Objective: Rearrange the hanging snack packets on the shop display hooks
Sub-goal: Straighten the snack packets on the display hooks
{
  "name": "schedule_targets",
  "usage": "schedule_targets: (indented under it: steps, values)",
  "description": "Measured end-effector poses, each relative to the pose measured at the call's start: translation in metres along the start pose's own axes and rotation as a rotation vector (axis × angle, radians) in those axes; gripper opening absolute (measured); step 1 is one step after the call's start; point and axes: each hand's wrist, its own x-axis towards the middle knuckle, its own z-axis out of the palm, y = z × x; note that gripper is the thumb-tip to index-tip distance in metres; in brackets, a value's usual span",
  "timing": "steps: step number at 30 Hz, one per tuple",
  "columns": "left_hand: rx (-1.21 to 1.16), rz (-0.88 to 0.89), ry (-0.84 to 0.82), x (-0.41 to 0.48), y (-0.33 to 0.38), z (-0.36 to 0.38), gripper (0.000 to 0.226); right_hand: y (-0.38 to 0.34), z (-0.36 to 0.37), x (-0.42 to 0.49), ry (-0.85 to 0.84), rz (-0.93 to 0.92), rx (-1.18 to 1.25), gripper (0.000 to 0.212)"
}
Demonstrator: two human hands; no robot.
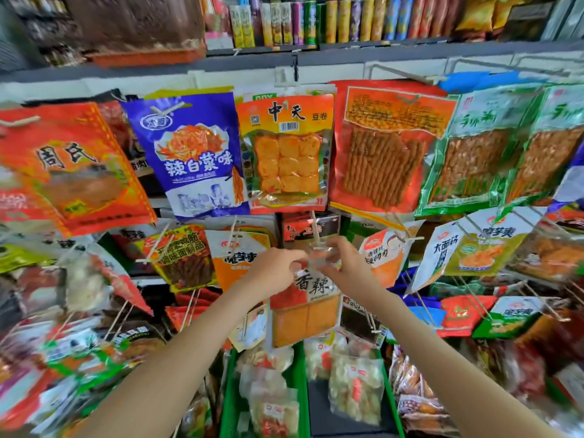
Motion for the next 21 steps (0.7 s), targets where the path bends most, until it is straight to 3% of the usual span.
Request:
schedule_targets:
  steps: [6,10,13,16,21]
  values:
    - [-0.097,0.010,-0.064,-0.031,-0.015,-0.010,0.029,-0.013,0.017,-0.005,0.014,0.108,0.048,0.052]
    - [-0.063,0.018,-0.103,-0.045,-0.037,-0.003,0.030,-0.020,0.043,-0.020,0.038,0.078,0.073,0.065]
    - [-0.036,-0.004,-0.142,-0.058,-0.057,0.012,0.029,-0.020,0.067,-0.032,-0.026,0.116,-0.043,0.043]
    - [-0.042,-0.023,-0.171,-0.073,-0.074,0.026,0.029,-0.016,0.094,-0.041,-0.107,0.013,-0.131,0.012]
    - [0.016,-0.047,-0.240,-0.093,-0.106,0.056,0.024,-0.007,0.149,-0.054,-0.218,0.013,-0.142,0.018]
